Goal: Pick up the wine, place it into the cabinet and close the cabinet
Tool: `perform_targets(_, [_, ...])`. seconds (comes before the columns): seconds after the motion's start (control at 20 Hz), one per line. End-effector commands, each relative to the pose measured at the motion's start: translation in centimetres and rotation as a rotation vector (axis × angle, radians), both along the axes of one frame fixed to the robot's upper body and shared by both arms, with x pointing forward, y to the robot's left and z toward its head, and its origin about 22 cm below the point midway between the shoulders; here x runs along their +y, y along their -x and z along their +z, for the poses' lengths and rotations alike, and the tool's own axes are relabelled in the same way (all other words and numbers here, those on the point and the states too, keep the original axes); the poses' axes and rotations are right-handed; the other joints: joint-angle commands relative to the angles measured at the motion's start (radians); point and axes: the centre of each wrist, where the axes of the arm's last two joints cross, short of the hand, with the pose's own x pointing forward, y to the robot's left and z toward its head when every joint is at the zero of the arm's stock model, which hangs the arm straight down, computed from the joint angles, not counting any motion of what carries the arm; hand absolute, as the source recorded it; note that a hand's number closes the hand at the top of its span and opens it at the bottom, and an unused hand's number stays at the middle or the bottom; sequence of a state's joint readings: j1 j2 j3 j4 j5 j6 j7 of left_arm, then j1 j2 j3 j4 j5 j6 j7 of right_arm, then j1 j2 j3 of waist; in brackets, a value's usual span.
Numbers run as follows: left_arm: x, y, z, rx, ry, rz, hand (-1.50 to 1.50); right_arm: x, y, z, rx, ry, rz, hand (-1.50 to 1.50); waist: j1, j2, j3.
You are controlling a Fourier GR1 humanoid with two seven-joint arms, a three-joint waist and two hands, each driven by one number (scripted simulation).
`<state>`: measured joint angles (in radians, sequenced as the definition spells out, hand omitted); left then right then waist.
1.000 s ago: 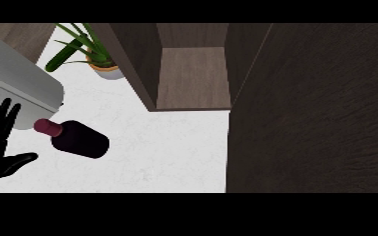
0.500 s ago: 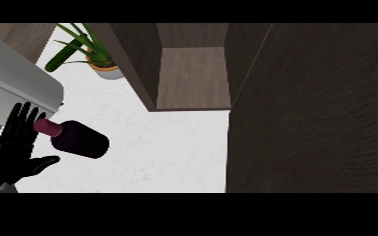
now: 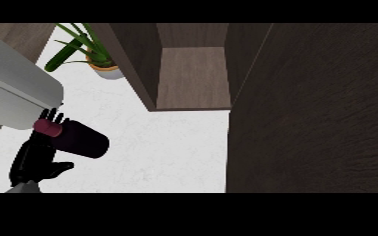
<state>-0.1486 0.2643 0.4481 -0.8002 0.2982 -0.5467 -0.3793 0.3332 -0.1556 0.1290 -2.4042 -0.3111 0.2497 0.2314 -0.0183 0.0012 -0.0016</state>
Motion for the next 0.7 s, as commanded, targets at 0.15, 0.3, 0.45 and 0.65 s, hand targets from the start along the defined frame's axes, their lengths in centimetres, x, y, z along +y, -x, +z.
perform_targets(0.15, [-0.2, -0.3, -2.2, 0.011, 0.072, -0.040, -1.50, 0.0, 2.4, 3.4, -0.048, -0.051, 0.040, -1.50, -0.001, 0.001, -0.001])
perform_targets(0.3, [-2.1, -1.6, -2.9, 0.009, 0.084, -0.033, -1.50, 0.9, 2.6, 2.9, -0.064, -0.048, 0.035, -1.50, -0.007, 0.000, -0.001])
perform_targets(0.45, [-0.8, 0.2, -3.6, -0.006, 0.121, -0.010, -1.50, -0.3, 1.9, 2.7, -0.052, -0.049, 0.023, -1.50, 0.000, 0.001, 0.000])
perform_targets(0.65, [-1.2, -1.1, -3.5, -0.017, 0.161, 0.017, -1.50, 0.5, 0.9, 2.8, -0.041, -0.067, 0.001, -1.50, 0.003, 0.002, -0.001])
